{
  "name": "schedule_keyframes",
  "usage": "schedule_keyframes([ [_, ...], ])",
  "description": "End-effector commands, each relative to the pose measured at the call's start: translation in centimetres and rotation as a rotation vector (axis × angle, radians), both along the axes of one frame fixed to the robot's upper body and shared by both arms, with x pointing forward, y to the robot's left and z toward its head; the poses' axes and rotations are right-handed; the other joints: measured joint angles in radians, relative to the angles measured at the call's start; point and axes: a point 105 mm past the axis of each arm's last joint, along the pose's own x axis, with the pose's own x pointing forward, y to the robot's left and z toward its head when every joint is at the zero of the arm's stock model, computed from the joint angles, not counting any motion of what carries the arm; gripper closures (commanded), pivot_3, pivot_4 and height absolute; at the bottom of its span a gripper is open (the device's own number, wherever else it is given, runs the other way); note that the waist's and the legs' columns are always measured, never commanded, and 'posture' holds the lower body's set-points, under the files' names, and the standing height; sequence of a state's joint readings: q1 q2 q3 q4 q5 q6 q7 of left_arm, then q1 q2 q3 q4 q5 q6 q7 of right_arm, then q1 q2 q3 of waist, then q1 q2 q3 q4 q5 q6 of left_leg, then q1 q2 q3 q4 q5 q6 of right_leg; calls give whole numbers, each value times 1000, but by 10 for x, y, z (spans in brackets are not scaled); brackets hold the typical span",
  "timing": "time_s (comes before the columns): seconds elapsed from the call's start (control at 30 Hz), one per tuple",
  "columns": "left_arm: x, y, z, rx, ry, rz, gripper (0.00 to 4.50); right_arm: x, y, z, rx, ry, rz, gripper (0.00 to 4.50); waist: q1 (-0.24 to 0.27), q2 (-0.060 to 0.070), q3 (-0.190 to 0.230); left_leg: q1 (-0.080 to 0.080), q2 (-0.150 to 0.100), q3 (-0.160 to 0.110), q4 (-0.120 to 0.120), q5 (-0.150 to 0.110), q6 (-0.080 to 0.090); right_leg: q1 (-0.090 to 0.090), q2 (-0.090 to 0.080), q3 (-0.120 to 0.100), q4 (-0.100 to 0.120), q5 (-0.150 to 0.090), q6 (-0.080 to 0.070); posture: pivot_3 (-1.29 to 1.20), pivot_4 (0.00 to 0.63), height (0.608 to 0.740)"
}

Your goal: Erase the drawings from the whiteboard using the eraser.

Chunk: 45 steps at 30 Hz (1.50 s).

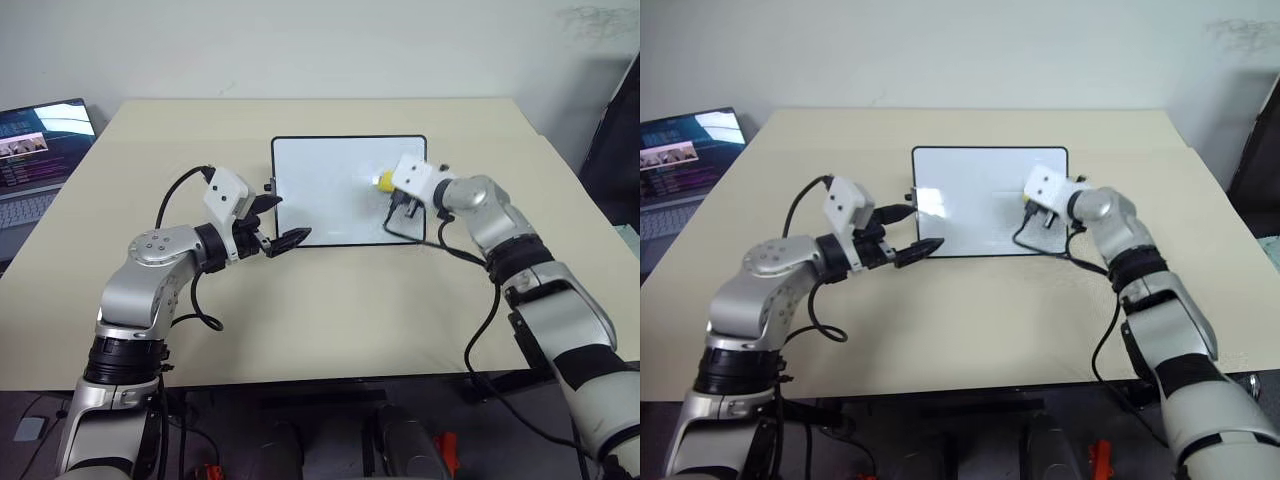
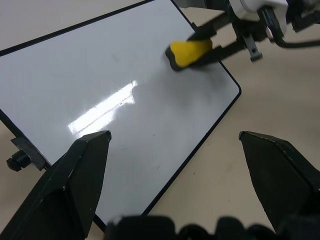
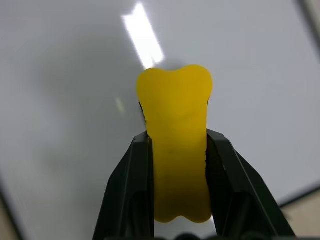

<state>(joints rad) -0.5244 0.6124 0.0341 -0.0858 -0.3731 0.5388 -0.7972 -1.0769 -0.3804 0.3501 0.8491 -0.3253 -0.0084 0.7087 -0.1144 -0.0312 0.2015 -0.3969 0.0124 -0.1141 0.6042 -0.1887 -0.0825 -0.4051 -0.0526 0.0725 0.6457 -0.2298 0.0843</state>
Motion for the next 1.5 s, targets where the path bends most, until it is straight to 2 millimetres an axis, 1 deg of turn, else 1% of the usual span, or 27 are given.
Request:
schedule_keyframes([
  [0.03,-2,0,15,2,-60,-10,0,-11,5,-16,-13,93,37,3494,2,0,0,0,0,0,0,0,0,0,0,0,0,0,1,0,150,740],
  [0.13,-1,-2,18,3,-67,-13,0,-6,-10,-5,47,49,-36,3496,5,0,0,-1,0,0,0,0,0,0,0,0,0,1,1,0,150,740],
  [0.17,-2,-2,18,3,-70,-11,0,-5,-16,5,70,25,-55,3497,8,0,0,-1,0,0,0,0,0,0,0,0,0,1,1,0,150,740],
  [0.2,-3,-1,18,0,-71,-6,0,-6,-20,21,128,7,-67,3497,10,0,1,-1,0,0,0,0,0,-1,0,0,0,1,1,0,150,740],
  [0.23,-4,1,18,-2,-70,1,0,-9,-20,38,209,-1,-64,3497,14,1,2,-2,0,0,0,0,0,-1,0,0,0,1,1,0,150,740],
  [0.27,-5,2,17,-3,-69,5,0,-13,-20,49,264,-3,-58,3497,19,2,3,-3,0,0,0,0,0,-2,0,0,-1,1,1,0,150,740],
  [0.33,-6,3,16,-6,-67,13,0,-23,-19,67,362,10,-36,3497,27,2,3,-5,0,0,0,0,0,-4,0,0,-1,1,2,0,150,740],
  [0.4,-8,4,14,-7,-62,17,0,-37,-24,92,483,24,-22,3497,27,2,3,-5,0,0,-4,-1,-1,-5,0,0,-1,1,2,0,150,740],
  [0.47,-9,4,13,-10,-58,17,0,-48,-48,118,580,9,-72,3497,31,2,3,-4,0,-1,-7,-1,-1,-6,0,-1,-1,0,2,0,150,740],
  [0.5,-9,2,12,-12,-53,7,0,-47,-79,127,627,-22,-175,3497,33,2,3,-5,0,-1,-9,-1,-1,-7,0,-1,-1,-1,2,0,150,740],
  [0.57,-9,-1,11,-15,-45,-9,0,-48,-117,134,683,-54,-312,3497,49,2,3,-5,0,-1,-10,-1,-2,-7,-1,-1,-2,-2,1,0,150,740],
  [0.63,-9,-5,9,-16,-38,-31,0,-49,-148,131,709,-65,-443,3498,62,2,3,-5,-1,-1,-10,-3,-4,-7,-2,-2,-3,-2,0,0,150,740],
  [0.67,-9,-9,9,-16,-32,-49,0,-51,-175,126,740,-69,-560,3498,63,1,3,-5,-1,-1,-10,-3,-4,-7,-2,-2,-3,-3,0,0,150,740],
  [0.7,-9,-11,8,-16,-29,-62,0,-53,-192,122,762,-72,-639,3499,63,1,3,-5,-1,0,-10,-3,-4,-7,-2,-2,-3,-4,0,0,150,740],
  [0.73,-9,-15,8,-18,-24,-80,0,-59,-212,114,770,-58,-721,3500,63,1,3,-5,-1,0,-10,-3,-5,-6,-2,-2,-3,-4,0,0,150,740],
  [0.77,-8,-18,8,-17,-20,-95,0,-66,-226,106,790,-39,-786,3500,65,1,3,-5,-1,0,-10,-3,-5,-7,-2,-2,-4,-4,0,0,150,740],
  [0.83,-8,-23,6,-12,-9,-126,0,-80,-244,84,781,28,-874,3500,66,2,3,-6,-1,0,-10,-3,-5,-6,-2,-2,-4,-5,1,0,150,740],
  [0.93,-6,-27,3,-4,-2,-147,0,-95,-247,48,743,154,-914,3500,61,2,3,-5,-1,1,-10,-3,-4,-7,-2,-1,-3,-5,1,0,150,740],
  [1.0,-6,-30,4,-9,-3,-156,0,-100,-249,30,722,196,-936,3500,51,2,4,-5,-1,1,-10,-3,-4,-6,-2,0,-3,-6,2,0,150,740],
  [1.03,-5,-31,4,-11,-4,-159,0,-101,-250,25,717,206,-942,3500,46,3,4,-4,-1,2,-10,-3,-4,-6,-2,0,-3,-6,2,0,150,740],
  [1.1,-6,-35,3,-14,2,-173,0,-105,-258,3,728,243,-1004,3500,40,3,4,-4,-1,3,-10,-3,-4,-6,-2,1,-2,-6,3,0,150,740],
  [1.17,-8,-39,1,-18,11,-191,0,-108,-262,-13,737,270,-1036,3500,37,3,4,-3,-1,3,-9,-3,-4,-5,-2,1,-2,-6,3,0,150,740],
  [1.23,-9,-43,0,-18,14,-205,0,-108,-263,-18,734,280,-1042,3500,37,3,4,-3,-1,3,-8,-3,-4,-5,-2,1,-2,-6,3,0,150,740],
  [1.33,-13,-60,3,-36,8,-254,0,-107,-263,-29,705,307,-1038,3500,37,3,4,-4,-1,3,-7,-3,-4,-4,-2,1,-2,-5,3,0,150,740],
  [1.4,-14,-65,5,-42,6,-268,0,-105,-263,-30,681,306,-1026,3500,37,3,4,-4,-1,3,-7,-3,-4,-4,-2,1,-2,-5,3,0,150,740],
  [1.47,-14,-65,5,-42,7,-268,0,-103,-268,-27,666,279,-1036,2782,34,3,4,-3,-1,3,-7,-3,-4,-4,-2,1,-2,-5,3,0,150,740],
  [1.5,-14,-64,5,-43,7,-268,0,-102,-269,-26,660,271,-1038,2589,33,3,4,-3,-1,3,-7,-3,-4,-4,-2,1,-2,-5,3,0,150,740],
])
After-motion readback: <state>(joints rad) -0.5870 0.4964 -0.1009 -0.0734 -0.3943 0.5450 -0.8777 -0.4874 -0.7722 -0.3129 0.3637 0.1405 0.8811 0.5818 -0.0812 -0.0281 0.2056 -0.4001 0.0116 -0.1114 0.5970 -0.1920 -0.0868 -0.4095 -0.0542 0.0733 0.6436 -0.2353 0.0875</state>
